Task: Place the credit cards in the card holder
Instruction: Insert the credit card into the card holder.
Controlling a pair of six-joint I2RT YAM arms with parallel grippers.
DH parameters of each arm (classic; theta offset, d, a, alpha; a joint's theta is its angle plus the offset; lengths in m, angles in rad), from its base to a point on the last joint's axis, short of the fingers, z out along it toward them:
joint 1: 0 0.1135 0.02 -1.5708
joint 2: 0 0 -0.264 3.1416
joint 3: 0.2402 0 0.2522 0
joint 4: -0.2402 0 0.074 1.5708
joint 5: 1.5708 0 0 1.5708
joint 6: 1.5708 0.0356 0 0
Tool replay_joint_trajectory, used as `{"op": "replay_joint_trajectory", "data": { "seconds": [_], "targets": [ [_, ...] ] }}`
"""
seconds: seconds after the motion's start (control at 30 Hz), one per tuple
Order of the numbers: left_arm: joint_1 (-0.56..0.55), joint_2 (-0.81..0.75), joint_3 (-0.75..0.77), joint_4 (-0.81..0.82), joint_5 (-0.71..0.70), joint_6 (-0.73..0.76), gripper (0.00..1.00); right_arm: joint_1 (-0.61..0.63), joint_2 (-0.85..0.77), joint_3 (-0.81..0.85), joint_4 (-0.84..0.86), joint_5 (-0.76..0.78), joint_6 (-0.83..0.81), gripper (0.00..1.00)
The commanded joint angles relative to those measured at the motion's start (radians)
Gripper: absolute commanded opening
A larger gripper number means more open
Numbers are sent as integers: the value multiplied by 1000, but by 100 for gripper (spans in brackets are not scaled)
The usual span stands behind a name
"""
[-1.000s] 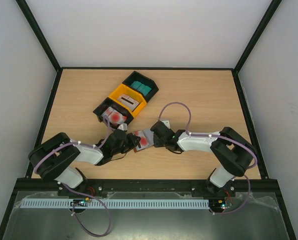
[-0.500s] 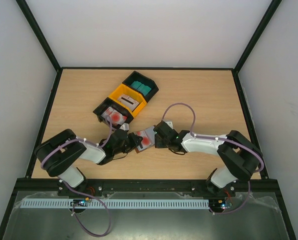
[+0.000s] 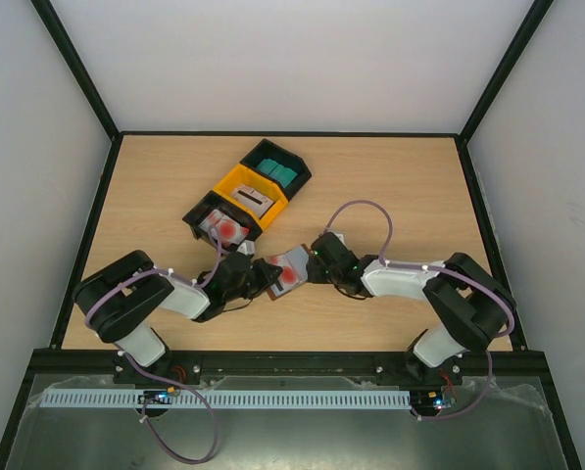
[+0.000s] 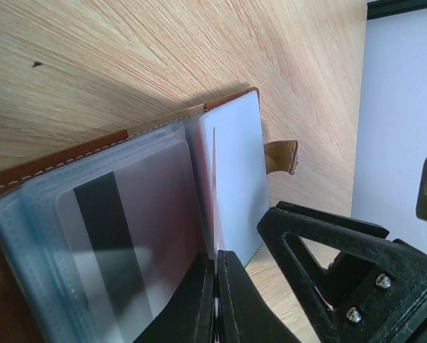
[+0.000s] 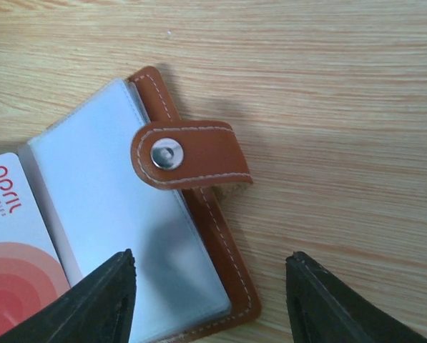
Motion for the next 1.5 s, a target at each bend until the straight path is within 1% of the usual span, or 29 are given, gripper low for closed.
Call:
{"op": "replay_joint_trajectory", "data": {
  "seconds": [0.0, 0.07, 0.2, 0.3, 0.5, 0.7, 0.83, 0.93, 1.13, 1.47],
  "targets": [
    [8, -10, -12, 41, -23, -27, 3, -2, 39, -8, 47, -14, -52, 53],
    [10, -22, -20, 36, -31, -38, 3, -2, 56, -5, 46, -34, -57, 48],
    [11, -54, -48, 39, -57, -64, 3, -2, 69, -9, 24, -55, -41, 34],
    [12, -87, -63, 16, -85, -77, 3, -2, 63, -18, 4, -57, -22, 26],
    [12, -111, -81, 25, -89, -83, 3, 0, 50, -40, -8, -73, 14, 20],
    [12, -80, -75, 52, -78, -78, 3, 0, 52, -43, -8, -81, 23, 18],
    [12, -26, -67, 90, -49, -79, 3, 0, 54, -41, -6, -84, 25, 18],
    [12, -1, -60, 81, -46, -81, 3, 0, 54, -41, -6, -85, 26, 18],
    [12, 25, -44, 64, -38, -68, 3, 0, 54, -39, -3, -89, 28, 18],
    [12, 61, -23, 133, -4, -53, 3, -1, 58, -42, 3, -100, 34, 18]
  ]
}}
